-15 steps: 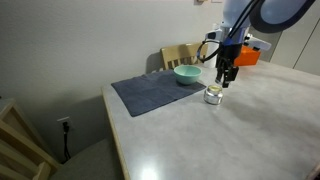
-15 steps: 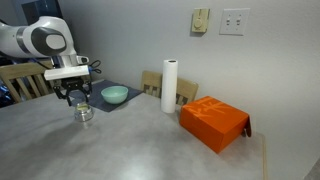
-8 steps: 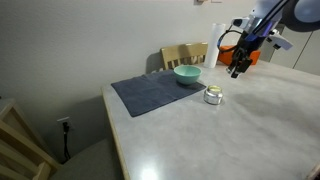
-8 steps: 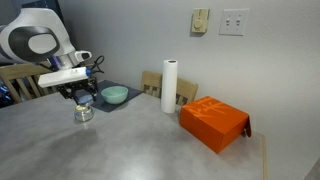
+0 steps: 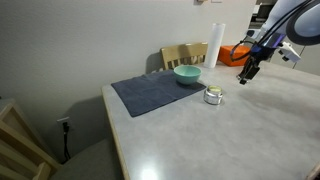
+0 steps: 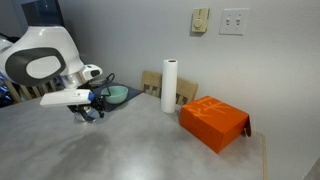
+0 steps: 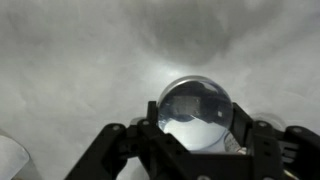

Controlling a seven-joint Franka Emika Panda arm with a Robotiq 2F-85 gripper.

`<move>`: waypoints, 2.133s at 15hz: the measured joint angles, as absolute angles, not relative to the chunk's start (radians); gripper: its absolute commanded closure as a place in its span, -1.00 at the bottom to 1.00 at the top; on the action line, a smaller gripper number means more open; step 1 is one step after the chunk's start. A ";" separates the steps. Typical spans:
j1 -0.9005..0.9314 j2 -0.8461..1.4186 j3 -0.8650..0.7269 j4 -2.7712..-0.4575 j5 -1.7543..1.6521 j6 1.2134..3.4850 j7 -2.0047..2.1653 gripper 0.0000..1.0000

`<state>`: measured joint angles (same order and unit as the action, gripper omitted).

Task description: Take the silver lid from the silver bottle and place it on the table

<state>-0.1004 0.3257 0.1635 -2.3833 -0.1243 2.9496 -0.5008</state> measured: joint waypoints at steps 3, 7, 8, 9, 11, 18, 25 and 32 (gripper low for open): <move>-0.114 0.379 0.175 -2.346 -0.109 2.891 -0.498 0.12; -0.123 0.486 0.183 -2.252 -0.106 2.820 -0.501 0.12; -0.123 0.511 0.183 -2.228 -0.106 2.805 -0.501 0.12; -0.123 0.532 0.183 -2.205 -0.106 2.787 -0.501 0.12; -0.123 0.553 0.183 -2.167 -0.106 2.757 -0.501 0.12; -0.123 0.583 0.185 -2.109 -0.106 2.723 -0.501 -1.00; -0.120 0.586 0.190 -2.097 -0.106 2.694 -0.500 -1.00; 0.003 0.446 0.123 -2.178 -0.208 2.675 -0.313 -1.00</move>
<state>0.0027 0.4459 0.1232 -2.1780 -0.2084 2.6751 -0.3132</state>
